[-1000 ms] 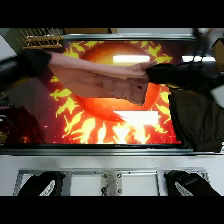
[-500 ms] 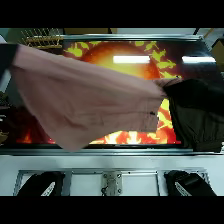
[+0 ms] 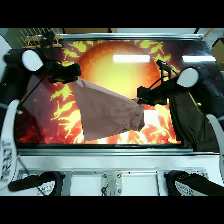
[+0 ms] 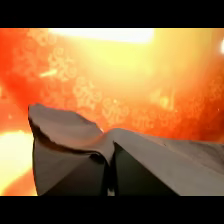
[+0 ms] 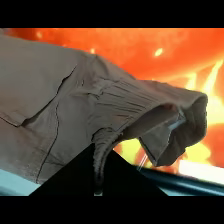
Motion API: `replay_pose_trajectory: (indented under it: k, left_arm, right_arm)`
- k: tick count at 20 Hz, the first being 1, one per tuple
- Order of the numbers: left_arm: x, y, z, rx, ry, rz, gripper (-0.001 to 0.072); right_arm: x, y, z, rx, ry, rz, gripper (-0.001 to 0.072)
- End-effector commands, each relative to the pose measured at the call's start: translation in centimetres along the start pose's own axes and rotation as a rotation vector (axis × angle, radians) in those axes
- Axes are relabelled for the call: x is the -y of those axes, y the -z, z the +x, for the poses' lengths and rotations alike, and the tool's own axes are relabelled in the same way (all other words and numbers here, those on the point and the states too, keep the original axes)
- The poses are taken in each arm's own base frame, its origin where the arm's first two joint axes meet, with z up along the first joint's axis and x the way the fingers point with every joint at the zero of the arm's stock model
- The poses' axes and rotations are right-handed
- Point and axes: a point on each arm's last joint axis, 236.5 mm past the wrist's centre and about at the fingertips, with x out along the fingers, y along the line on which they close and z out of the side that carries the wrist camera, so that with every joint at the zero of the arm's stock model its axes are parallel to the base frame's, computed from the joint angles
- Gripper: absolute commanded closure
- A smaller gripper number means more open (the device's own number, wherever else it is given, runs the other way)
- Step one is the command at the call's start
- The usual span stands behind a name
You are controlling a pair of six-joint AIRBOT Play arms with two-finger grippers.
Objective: Fold the clothes and pants, and hang the long-sleeved shirts on hangers.
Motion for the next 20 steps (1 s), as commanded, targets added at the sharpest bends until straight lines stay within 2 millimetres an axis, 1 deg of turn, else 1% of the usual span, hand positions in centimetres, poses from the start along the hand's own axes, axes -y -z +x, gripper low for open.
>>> replay_pose_trajectory:
  k: [1,3,4,5,6,7,9,11,13,14,16,18,20]
  left_arm:
    - [0.5,-1.4,6.6,-0.125,0.179,-0.105,0.0699]
    - [0.7,-2.8,6.3,-0.107,0.226,-0.136,0.0699]
    - [0.7,-3.0,5.8,-0.099,0.226,-0.123,0.0699]
    - [0.6,-2.8,5.3,-0.093,0.218,-0.111,0.0699]
    - [0.4,-2.1,4.8,-0.089,0.209,-0.098,0.0699]
    - [-0.1,-1.2,4.5,-0.084,0.179,-0.084,0.0699]
    - [-0.8,1.8,4.1,-0.086,0.14,-0.073,0.0699]
    - [-1.3,5.5,4.4,-0.096,0.129,-0.082,0.0699]
    - [-2.3,9.6,5.6,-0.116,0.104,-0.088,0.0699]
    - [-2.6,11.6,6.4,-0.131,0.098,-0.092,0.0699]
    - [-3.3,16.1,8.2,-0.176,0.079,-0.1,0.0699]
    - [-3.9,19.4,9.8,-0.217,0.06,-0.098,0.0699]
    - [-4.0,21.5,10.9,-0.227,0.05,-0.083,0.0699]
  right_arm:
    - [3.9,-4.1,4.5,0.003,0.036,0.078,0.0694]
    - [5.1,-6.2,4.0,0.07,0.03,0.107,0.0695]
    - [5.4,-6.8,3.6,0.093,0.027,0.11,0.0695]
    - [5.6,-6.9,3.1,0.098,0.031,0.107,0.0695]
    - [5.6,-6.5,2.7,0.091,0.04,0.088,0.0695]
    - [5.7,-5.7,2.5,0.072,0.066,0.056,0.0695]
    - [6.4,-4.0,2.1,0.043,0.164,-0.023,0.0695]
    - [7.1,-2.1,2.4,0.02,0.239,-0.086,0.0695]
    - [8.0,-0.1,3.5,-0.023,0.279,-0.106,0.0695]
    - [8.7,0.9,4.4,-0.047,0.296,-0.111,0.0695]
    - [9.9,2.0,6.1,-0.062,0.311,-0.098,0.0695]
    - [11.0,3.1,7.2,-0.084,0.323,-0.078,0.0695]
    - [12.0,4.8,7.9,-0.13,0.339,-0.07,0.0695]
